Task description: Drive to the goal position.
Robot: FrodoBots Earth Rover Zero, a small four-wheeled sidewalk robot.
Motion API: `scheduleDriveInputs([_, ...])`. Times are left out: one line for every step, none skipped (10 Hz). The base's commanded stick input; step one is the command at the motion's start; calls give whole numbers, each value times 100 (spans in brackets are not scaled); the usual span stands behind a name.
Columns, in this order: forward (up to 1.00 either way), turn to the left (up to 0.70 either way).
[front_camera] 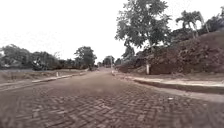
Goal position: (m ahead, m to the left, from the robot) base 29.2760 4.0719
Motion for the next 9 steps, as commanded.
scheduleDriveInputs([100, 0])
scheduleDriveInputs([100, 0])
scheduleDriveInputs([100, 0])
scheduleDriveInputs([100, 0])
scheduleDriveInputs([100, 0])
scheduleDriveInputs([100, 0])
scheduleDriveInputs([100, 0])
scheduleDriveInputs([100, 0])
scheduleDriveInputs([100, 0])
